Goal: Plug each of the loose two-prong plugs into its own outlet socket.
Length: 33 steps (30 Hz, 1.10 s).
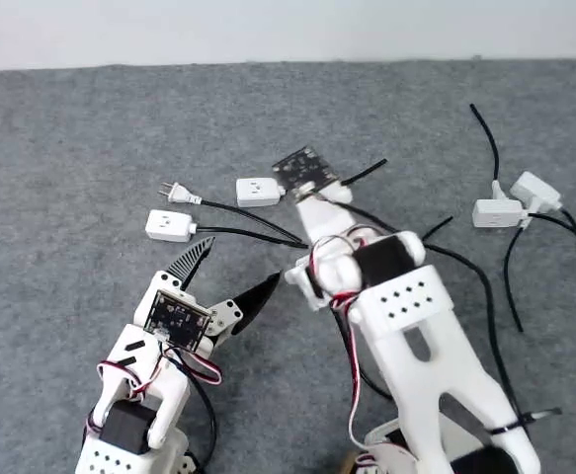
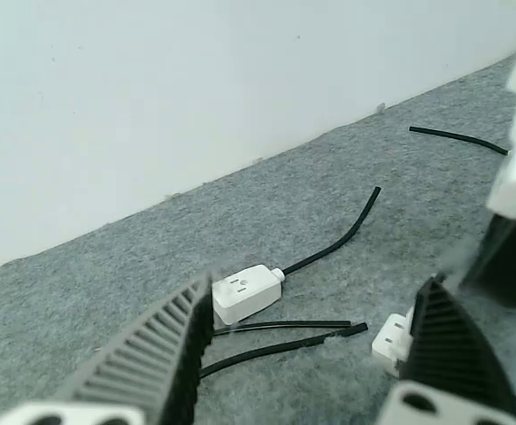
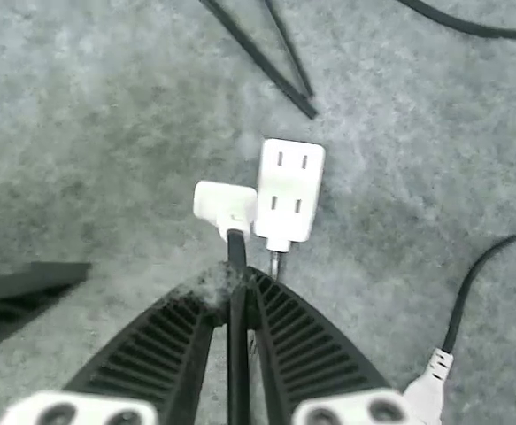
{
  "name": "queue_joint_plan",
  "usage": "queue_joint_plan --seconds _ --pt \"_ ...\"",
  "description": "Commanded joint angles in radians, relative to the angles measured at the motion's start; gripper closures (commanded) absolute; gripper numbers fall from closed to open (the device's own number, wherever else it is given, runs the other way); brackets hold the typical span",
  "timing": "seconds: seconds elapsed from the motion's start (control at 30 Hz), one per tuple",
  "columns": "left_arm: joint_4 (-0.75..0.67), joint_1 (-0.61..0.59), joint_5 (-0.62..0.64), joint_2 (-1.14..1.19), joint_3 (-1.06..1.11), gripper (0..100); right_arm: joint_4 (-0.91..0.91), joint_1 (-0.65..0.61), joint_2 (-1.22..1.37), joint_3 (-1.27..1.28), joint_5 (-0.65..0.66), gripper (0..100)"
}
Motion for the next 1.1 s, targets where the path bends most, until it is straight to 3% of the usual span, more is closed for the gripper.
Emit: queue_joint_plan --seconds 0.0,0.13,1.07 --pt "-0.017 0.0 0.005 -0.003 -0.028 65 -0.018 0.085 0.001 -0.018 0.057 99.1" --pt "-0.017 0.002 0.005 -0.003 -0.03 65 -0.016 0.136 0.001 -0.012 0.092 99.1" --pt "-0.017 0.003 0.005 -0.003 -0.028 65 -0.042 0.099 0.002 0.068 0.087 99.1"
